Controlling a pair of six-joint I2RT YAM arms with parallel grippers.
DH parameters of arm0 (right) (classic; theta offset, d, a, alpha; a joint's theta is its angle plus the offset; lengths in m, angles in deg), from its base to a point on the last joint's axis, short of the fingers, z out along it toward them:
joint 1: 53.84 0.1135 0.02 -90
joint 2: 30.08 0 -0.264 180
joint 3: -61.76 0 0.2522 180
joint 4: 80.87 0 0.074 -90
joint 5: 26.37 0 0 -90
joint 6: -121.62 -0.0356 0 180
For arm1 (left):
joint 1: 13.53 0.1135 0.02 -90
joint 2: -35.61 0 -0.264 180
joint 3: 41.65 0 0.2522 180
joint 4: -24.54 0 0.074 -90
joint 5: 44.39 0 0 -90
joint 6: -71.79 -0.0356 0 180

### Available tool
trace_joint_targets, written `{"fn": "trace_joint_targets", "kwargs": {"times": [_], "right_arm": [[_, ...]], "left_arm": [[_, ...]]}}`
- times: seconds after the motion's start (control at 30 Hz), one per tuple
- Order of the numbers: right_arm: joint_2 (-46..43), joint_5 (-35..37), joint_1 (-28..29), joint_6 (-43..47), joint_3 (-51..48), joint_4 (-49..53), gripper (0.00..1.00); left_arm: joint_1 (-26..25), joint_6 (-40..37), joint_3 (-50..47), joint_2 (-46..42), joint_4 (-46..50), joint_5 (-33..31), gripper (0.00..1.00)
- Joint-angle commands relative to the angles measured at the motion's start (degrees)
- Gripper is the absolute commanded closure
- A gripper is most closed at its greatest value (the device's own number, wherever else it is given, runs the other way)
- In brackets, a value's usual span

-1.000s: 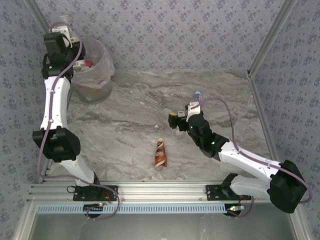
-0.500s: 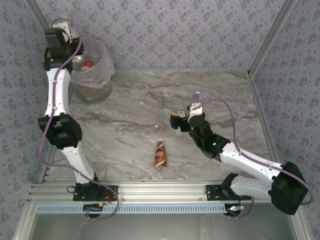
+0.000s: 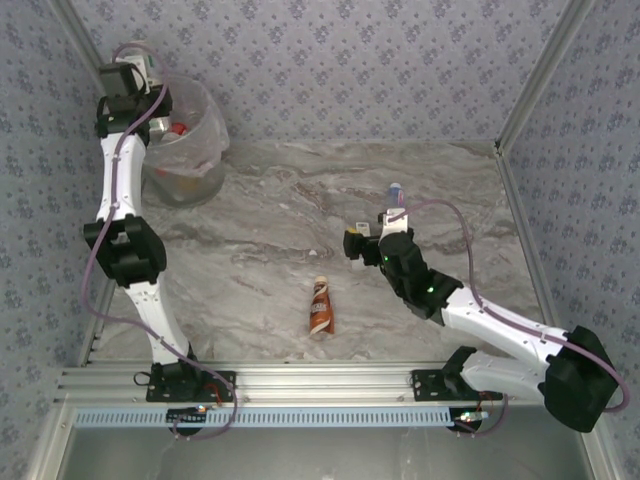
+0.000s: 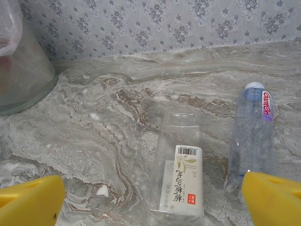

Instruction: Put the plastic bottles in the bin

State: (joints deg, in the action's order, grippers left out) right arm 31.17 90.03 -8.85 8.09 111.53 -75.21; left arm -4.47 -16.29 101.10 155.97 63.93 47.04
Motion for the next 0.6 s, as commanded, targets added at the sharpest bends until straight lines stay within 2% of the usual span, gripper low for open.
{"fn": "trace_joint_targets", "kwargs": {"times": [0.0, 0.27, 0.4, 0.5, 0.57], "right_arm": [[-1.53, 2.22, -0.25, -1.15, -0.84, 1.41, 0.01], [-1.75, 2.63, -0.2, -1.56, -1.21, 1.5, 0.01], [-1.84, 2.64, -0.26, -1.77, -1.24, 1.64, 0.01], [-1.8, 2.66, -0.22, -1.78, -1.16, 2.08, 0.01], [-1.84, 2.78, -0.19, -1.91, -1.18, 2.12, 0.01]], "left_arm": [[1.54, -1.24, 0.69, -0.71, -1.61, -1.07, 0.91], [3.64, -3.35, -2.52, -1.14, -3.79, -0.31, 0.83], [3.61, -4.53, -3.22, -0.8, -3.94, -0.22, 0.74], [3.64, -3.48, -2.33, -0.82, -3.11, -1.34, 0.52], [3.65, -2.54, -1.61, -1.24, -2.72, -1.1, 0.42]]}}
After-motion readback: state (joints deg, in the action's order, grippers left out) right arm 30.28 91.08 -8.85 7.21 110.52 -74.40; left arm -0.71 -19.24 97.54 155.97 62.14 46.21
